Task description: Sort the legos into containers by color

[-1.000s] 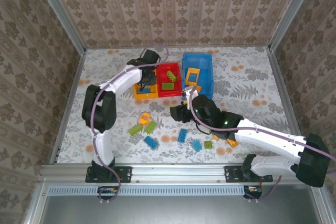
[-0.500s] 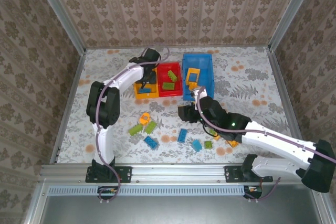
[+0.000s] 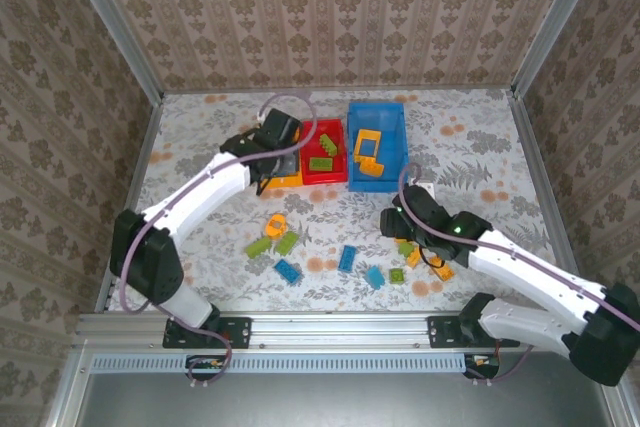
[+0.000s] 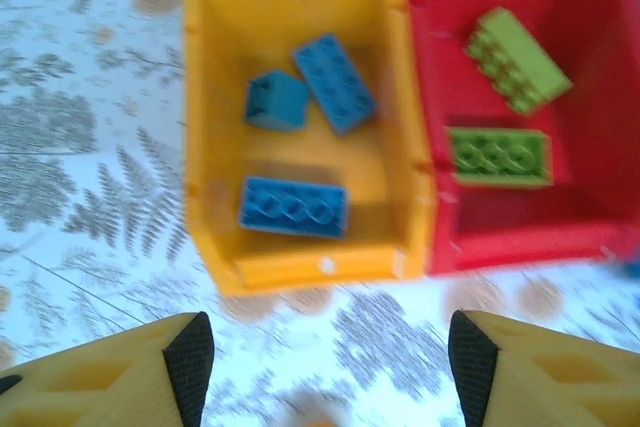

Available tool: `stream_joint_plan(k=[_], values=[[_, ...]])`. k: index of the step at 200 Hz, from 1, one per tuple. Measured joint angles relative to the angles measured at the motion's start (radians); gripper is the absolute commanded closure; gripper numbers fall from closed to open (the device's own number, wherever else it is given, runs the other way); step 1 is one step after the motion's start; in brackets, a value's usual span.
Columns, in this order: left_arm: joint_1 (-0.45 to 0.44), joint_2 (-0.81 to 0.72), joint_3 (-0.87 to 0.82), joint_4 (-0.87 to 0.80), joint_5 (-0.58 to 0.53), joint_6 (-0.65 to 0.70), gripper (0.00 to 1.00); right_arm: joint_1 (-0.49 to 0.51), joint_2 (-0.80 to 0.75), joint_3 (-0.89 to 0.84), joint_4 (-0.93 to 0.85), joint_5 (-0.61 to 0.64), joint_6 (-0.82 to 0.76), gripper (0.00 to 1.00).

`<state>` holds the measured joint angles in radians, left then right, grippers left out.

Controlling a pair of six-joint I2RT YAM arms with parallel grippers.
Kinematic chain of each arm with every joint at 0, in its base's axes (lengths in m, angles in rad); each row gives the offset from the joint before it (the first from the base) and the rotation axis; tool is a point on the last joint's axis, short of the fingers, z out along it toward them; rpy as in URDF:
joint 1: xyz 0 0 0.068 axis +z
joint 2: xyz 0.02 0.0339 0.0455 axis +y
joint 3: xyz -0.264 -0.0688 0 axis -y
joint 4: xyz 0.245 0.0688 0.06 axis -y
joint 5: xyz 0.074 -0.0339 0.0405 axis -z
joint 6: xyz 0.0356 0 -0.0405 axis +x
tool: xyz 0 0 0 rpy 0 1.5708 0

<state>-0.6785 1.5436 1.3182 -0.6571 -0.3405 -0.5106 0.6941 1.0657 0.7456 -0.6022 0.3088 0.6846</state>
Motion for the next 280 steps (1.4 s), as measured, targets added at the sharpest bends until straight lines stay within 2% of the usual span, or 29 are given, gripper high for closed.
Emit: stream_joint_plan(k=[42, 105, 144, 191, 255, 280], values=[[-0.243, -0.127, -0.163, 0.092, 0.007, -0.092, 0.29, -0.084, 0.153, -0.002, 0.038, -0.081, -0.024, 0.15], [-0.464, -0.269, -0.32, 0.15, -0.029, -0.226, 0.29, -0.134, 0.275, -0.018, 0.131, -0.163, -0.021, 0.22], [-0.481, -0.307, -0.348, 0.15, -0.062, -0.271, 0.29, -0.138, 0.294, -0.051, 0.142, -0.181, 0.001, 0.24], [-0.481, -0.316, -0.348, 0.15, -0.088, -0.28, 0.3, -0.144, 0.307, -0.068, 0.157, -0.182, 0.012, 0.33], [-0.489, -0.316, -0.349, 0.15, -0.096, -0.283, 0.3, -0.153, 0.366, -0.068, 0.193, -0.181, 0.011, 0.53], [-0.492, -0.316, -0.349, 0.15, -0.099, -0.283, 0.3, -0.155, 0.368, -0.063, 0.2, -0.171, -0.005, 0.67]])
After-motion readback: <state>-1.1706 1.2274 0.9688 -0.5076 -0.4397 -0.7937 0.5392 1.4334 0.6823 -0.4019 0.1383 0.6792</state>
